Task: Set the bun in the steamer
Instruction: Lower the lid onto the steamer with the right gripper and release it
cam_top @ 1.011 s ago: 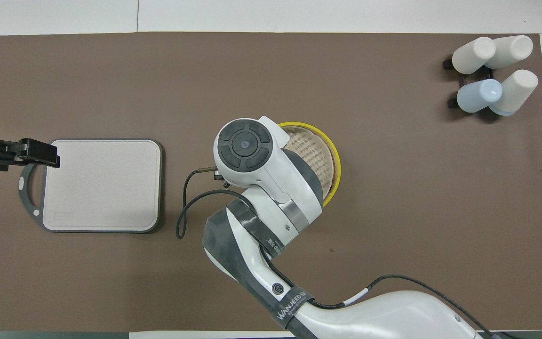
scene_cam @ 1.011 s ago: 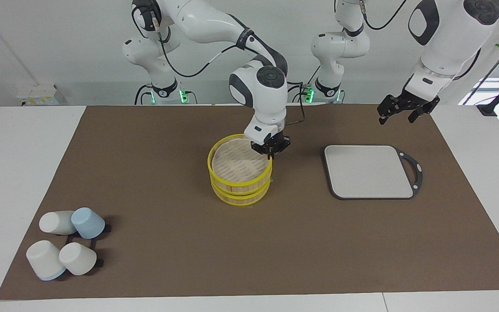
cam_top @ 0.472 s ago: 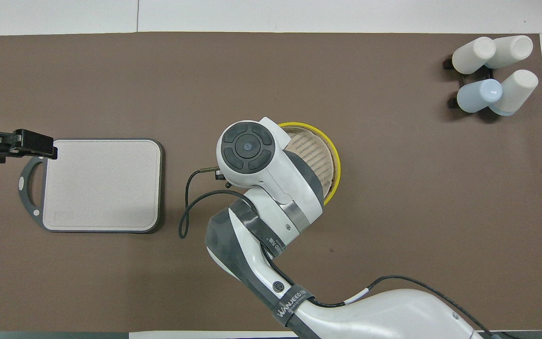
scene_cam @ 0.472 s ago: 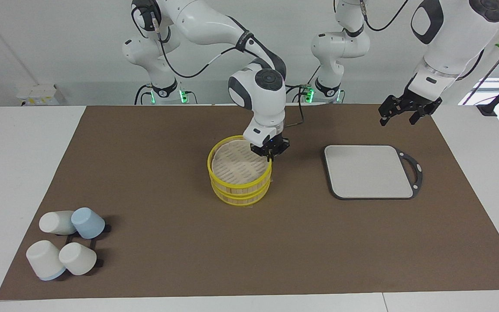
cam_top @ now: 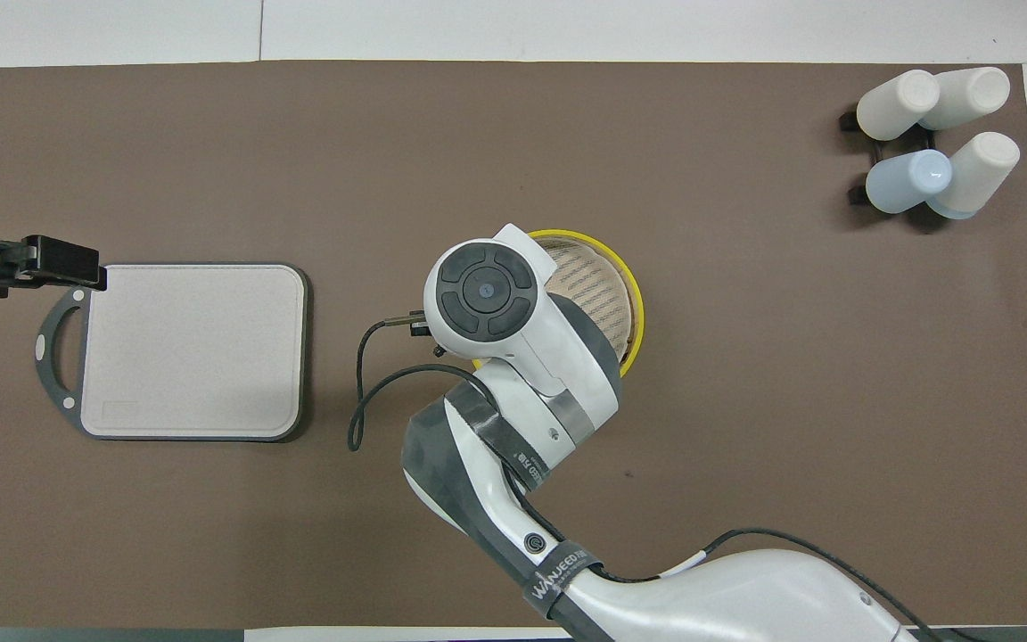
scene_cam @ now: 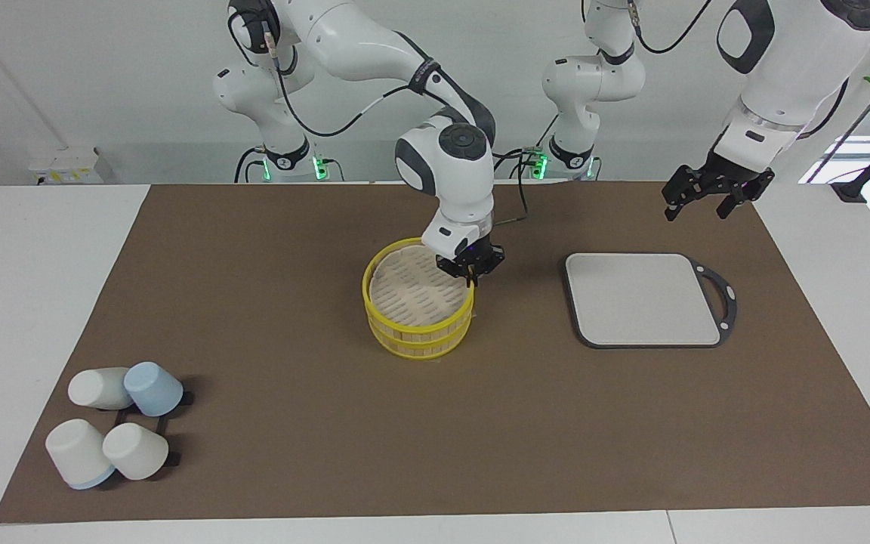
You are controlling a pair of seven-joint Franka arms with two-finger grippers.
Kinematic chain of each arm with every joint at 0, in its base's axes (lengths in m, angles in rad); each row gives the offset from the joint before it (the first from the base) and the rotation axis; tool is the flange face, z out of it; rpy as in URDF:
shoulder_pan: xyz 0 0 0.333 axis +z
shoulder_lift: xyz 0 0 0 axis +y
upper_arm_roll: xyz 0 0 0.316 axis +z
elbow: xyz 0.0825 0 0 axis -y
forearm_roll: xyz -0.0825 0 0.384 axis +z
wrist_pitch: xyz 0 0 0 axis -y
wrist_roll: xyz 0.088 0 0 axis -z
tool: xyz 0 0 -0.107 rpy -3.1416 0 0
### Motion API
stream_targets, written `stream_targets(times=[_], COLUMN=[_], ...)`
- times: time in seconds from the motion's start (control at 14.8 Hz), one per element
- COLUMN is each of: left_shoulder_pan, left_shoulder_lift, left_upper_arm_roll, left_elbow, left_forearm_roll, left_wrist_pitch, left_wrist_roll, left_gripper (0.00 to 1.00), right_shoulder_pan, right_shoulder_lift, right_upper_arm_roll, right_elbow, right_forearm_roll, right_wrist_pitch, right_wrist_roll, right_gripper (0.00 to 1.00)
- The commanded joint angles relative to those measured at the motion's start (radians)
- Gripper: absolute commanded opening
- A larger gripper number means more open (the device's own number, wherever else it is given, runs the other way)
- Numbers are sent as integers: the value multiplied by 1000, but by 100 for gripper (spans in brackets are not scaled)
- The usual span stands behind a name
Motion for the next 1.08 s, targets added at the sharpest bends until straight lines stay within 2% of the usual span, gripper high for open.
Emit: stream_targets(times=[0.0, 0.07, 0.13, 0.34, 0.4, 0.54, 0.61, 0.67, 0.88, 1.01], left_shoulder_pan=[-21, -21, -21, -21, -21, -21, -20, -20, -20, -21], left_shoulder_lift=[12, 15, 16, 41, 41, 30, 24, 16, 22, 27], left_upper_arm_roll=[20, 20, 20, 28, 28, 25, 24, 22, 24, 24], left_elbow=[2, 4, 4, 10, 11, 13, 13, 14, 34, 45], left_forearm_roll=[-10, -10, -10, -10, -10, -9, -9, -9, -3, -1], left_wrist_pitch=[19, 23, 26, 31, 29, 29, 34, 34, 17, 2], left_wrist_roll=[9, 9, 9, 9, 9, 9, 13, 14, 16, 16], left_gripper=[100, 100, 100, 100, 100, 100, 100, 100, 100, 100], right_shoulder_pan=[-6, -4, -4, -1, -1, -1, -4, -14, -27, -79], right_shoulder_lift=[-9, -9, -9, -10, -10, -9, -9, -9, -15, -67], right_upper_arm_roll=[6, 6, 6, 4, 4, 3, 3, 1, -5, -7], right_elbow=[-50, -48, -48, -42, -42, -31, -5, 28, 64, 58], right_forearm_roll=[13, 13, 13, 13, 13, 8, -1, -6, -24, -37], right_wrist_pitch=[62, 60, 53, 43, 40, 21, -13, -56, -140, -211], right_wrist_roll=[7, 7, 10, 15, 13, 15, 13, 10, 10, 6], right_gripper=[9, 38, 53, 71, 79, 85, 95, 99, 100, 100])
